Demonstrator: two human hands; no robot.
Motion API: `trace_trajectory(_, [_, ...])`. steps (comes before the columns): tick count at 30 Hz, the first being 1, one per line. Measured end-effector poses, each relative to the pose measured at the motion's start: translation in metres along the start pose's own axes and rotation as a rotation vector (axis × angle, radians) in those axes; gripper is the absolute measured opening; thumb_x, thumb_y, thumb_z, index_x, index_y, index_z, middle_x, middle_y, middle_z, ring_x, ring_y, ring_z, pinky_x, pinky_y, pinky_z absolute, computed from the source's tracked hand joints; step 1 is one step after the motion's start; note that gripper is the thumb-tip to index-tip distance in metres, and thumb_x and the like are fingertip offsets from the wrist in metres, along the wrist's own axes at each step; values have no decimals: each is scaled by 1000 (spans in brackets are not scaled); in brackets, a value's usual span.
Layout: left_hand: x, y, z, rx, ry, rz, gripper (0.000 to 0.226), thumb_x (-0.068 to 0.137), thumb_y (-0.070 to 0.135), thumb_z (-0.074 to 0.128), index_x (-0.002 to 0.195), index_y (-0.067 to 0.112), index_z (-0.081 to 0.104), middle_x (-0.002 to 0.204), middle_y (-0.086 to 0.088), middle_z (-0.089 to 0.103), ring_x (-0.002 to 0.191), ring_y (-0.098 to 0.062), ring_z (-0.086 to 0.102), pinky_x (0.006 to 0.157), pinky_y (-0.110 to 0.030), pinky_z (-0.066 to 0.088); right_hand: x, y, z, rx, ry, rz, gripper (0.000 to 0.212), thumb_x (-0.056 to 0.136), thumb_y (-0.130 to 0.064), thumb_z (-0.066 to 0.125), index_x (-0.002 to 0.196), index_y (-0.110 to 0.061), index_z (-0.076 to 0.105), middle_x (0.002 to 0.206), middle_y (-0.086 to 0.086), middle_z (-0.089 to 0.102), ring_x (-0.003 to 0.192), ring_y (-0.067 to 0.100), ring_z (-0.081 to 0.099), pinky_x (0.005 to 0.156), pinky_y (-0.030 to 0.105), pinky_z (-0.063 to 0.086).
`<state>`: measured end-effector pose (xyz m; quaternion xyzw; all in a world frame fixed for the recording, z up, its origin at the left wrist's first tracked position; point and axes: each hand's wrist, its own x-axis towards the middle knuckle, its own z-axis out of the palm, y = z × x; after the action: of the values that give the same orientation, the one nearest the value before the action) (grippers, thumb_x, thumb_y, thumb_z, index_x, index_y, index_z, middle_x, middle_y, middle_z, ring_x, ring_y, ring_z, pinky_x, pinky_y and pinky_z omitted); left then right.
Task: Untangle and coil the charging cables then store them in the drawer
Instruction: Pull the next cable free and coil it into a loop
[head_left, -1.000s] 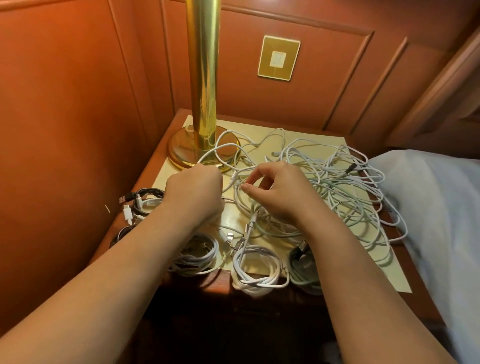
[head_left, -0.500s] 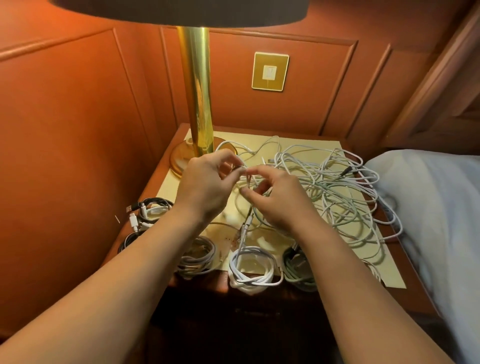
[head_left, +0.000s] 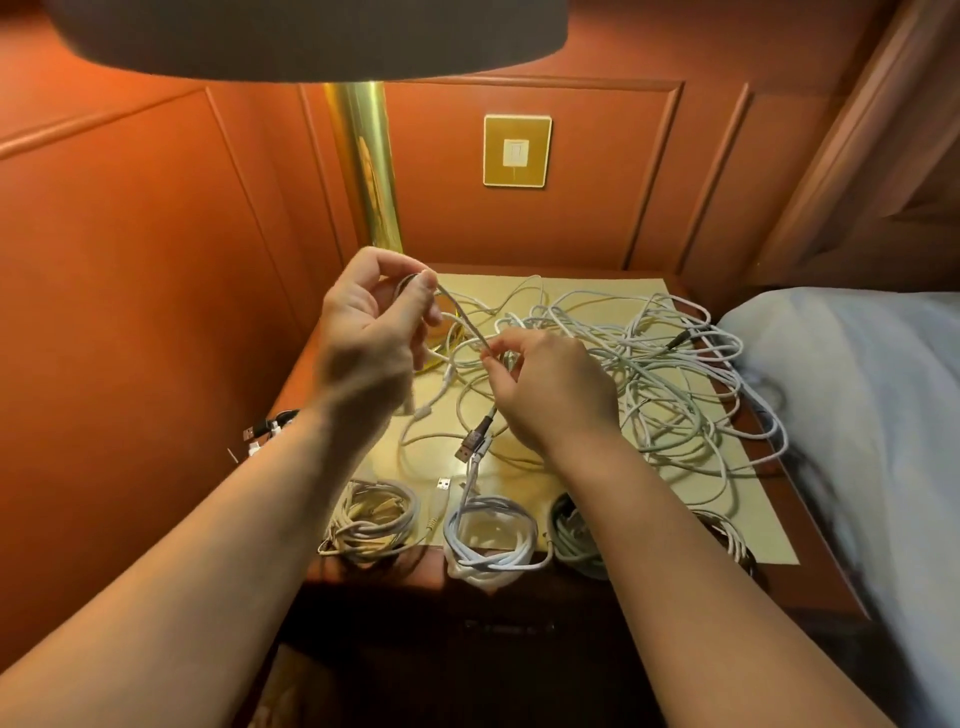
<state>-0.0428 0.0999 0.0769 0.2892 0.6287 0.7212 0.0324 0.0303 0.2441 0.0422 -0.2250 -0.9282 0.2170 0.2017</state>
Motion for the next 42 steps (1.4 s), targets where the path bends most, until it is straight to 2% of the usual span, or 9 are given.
trace_trajectory(10, [22, -2, -27, -71, 542, -25, 4, 106, 13, 50, 105, 13, 53, 69, 6, 54, 50, -6, 37, 43, -23, 27, 0, 7, -3, -72, 11, 95, 15, 99, -43, 65, 108, -35, 75, 101, -7, 74, 80, 17, 54, 66, 28, 39])
trace_trajectory(17, [9, -19, -14, 297, 18, -212, 20, 93, 27, 74, 110, 17, 69, 89, -2, 71, 71, -10, 67, 65, -15, 50, 2, 8, -2, 73, 38, 47, 20, 97, -46, 68, 109, -33, 79, 97, -4, 76, 87, 21, 69, 67, 30, 51])
trace_trajectory(21, [-5, -28, 7, 447, -138, -117, 27, 88, 34, 78, 112, 22, 76, 67, -6, 62, 58, -10, 51, 54, -21, 45, 2, 7, -2, 135, 28, -22, 22, 97, -40, 71, 117, -34, 77, 94, -3, 74, 81, 17, 62, 62, 26, 40])
trace_trajectory(23, [-7, -32, 13, 464, -99, -82, 28, 89, 34, 79, 114, 22, 77, 67, -9, 64, 57, -18, 52, 54, -33, 47, 2, 7, 0, 171, 19, -44, 22, 95, -36, 73, 117, -34, 78, 93, -4, 74, 84, 17, 66, 66, 29, 48])
trace_trajectory(25, [-7, -31, 11, 438, -61, -75, 20, 90, 29, 79, 107, 17, 80, 66, 2, 67, 57, -9, 55, 52, -23, 46, 3, 7, 1, 228, -6, -44, 20, 93, -42, 74, 112, -36, 79, 91, -7, 73, 85, 16, 68, 69, 34, 57])
trace_trajectory(30, [-2, -23, 4, 262, -52, -190, 18, 88, 18, 79, 102, 8, 79, 90, -12, 77, 80, -16, 73, 78, -27, 62, 3, 8, -2, 222, -54, -16, 21, 89, -55, 74, 102, -39, 79, 101, -8, 76, 92, 12, 71, 75, 40, 62])
trace_trajectory(33, [-1, -16, 5, 100, 5, -226, 23, 88, 13, 77, 108, 1, 76, 80, -1, 75, 54, 4, 62, 58, -5, 49, 3, 12, -5, 92, -78, 22, 17, 90, -52, 74, 100, -39, 78, 95, -10, 72, 93, 16, 70, 75, 36, 60])
trace_trajectory(37, [1, -13, 2, -21, 104, -308, 23, 92, 16, 73, 111, 3, 74, 56, 14, 64, 46, 1, 50, 50, -14, 40, 3, 13, -6, -16, -44, 75, 19, 91, -51, 73, 103, -38, 77, 101, -10, 75, 92, 19, 69, 72, 32, 56])
trace_trajectory(42, [13, -16, -15, -195, 354, -379, 19, 92, 21, 75, 108, 12, 76, 60, 10, 61, 44, -4, 34, 43, -20, 28, 4, 16, -7, -73, -13, 84, 17, 92, -47, 72, 105, -37, 78, 104, -8, 75, 95, 22, 69, 69, 30, 49])
